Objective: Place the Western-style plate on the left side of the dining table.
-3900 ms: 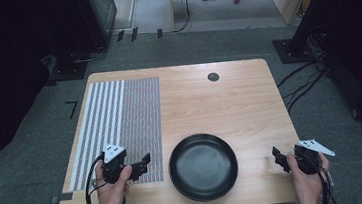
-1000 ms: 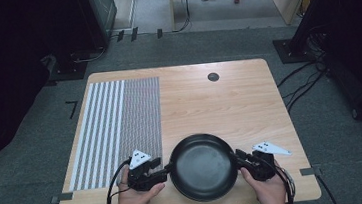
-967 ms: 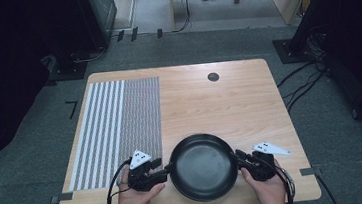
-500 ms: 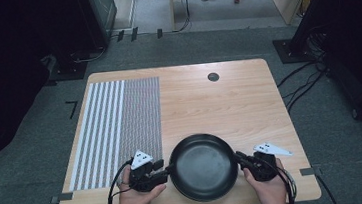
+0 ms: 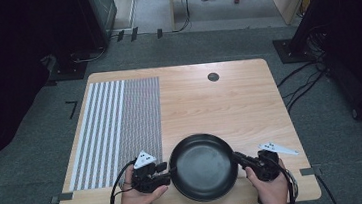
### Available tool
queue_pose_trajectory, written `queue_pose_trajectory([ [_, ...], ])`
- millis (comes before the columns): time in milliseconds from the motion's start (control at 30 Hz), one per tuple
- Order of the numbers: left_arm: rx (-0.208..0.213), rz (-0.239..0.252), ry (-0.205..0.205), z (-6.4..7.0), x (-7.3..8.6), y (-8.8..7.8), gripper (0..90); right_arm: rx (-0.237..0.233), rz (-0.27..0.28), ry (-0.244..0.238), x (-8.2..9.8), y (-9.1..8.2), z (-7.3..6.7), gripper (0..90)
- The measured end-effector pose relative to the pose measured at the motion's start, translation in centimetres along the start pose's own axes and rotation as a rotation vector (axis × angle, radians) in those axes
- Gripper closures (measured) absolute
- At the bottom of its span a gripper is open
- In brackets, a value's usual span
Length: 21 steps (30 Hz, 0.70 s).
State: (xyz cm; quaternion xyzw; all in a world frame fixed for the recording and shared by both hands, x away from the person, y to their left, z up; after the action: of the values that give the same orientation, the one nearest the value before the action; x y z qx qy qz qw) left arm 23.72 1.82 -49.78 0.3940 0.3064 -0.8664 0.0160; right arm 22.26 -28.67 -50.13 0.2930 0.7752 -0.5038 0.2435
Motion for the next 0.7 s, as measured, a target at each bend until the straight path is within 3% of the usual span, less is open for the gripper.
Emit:
queue_pose_trajectory([
  [100,0.007,0.001,-0.002,0.1,0.0,0.0,52.7,0.024,0.001,-0.021,0.2,0.2,-0.1,82.1],
  [300,0.006,-0.004,-0.006,-0.1,0.1,0.1,52.1,0.063,0.046,-0.002,-0.1,0.1,0.6,78.3],
  [367,-0.004,-0.011,-0.009,-0.2,0.2,0.2,52.0,0.086,0.032,-0.005,0.0,0.1,0.8,78.3],
  [433,-0.044,-0.027,-0.024,-0.7,0.4,0.3,51.6,0.092,0.008,-0.011,0.3,0.5,0.8,78.4],
  [600,-0.049,-0.039,-0.034,-1.0,0.5,0.3,51.2,0.103,-0.005,-0.022,0.6,0.9,0.6,82.7],
  [700,-0.043,-0.044,-0.035,-1.0,0.6,0.5,51.0,0.100,-0.009,0.001,0.6,0.8,0.7,84.4],
])
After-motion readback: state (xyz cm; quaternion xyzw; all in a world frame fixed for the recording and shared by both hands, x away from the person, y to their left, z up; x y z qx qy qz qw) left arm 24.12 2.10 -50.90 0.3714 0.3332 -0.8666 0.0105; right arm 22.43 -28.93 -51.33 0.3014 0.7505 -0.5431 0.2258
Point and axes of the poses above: each handheld gripper's, and its own axes: y roughly forward along the jaws, x roughly out of its underside, z roughly to its right, the point moved 4 cm from there along y, roughly forward along the jaws, and after that the axes turned 15 degrees about x, right-handed, at the moved point
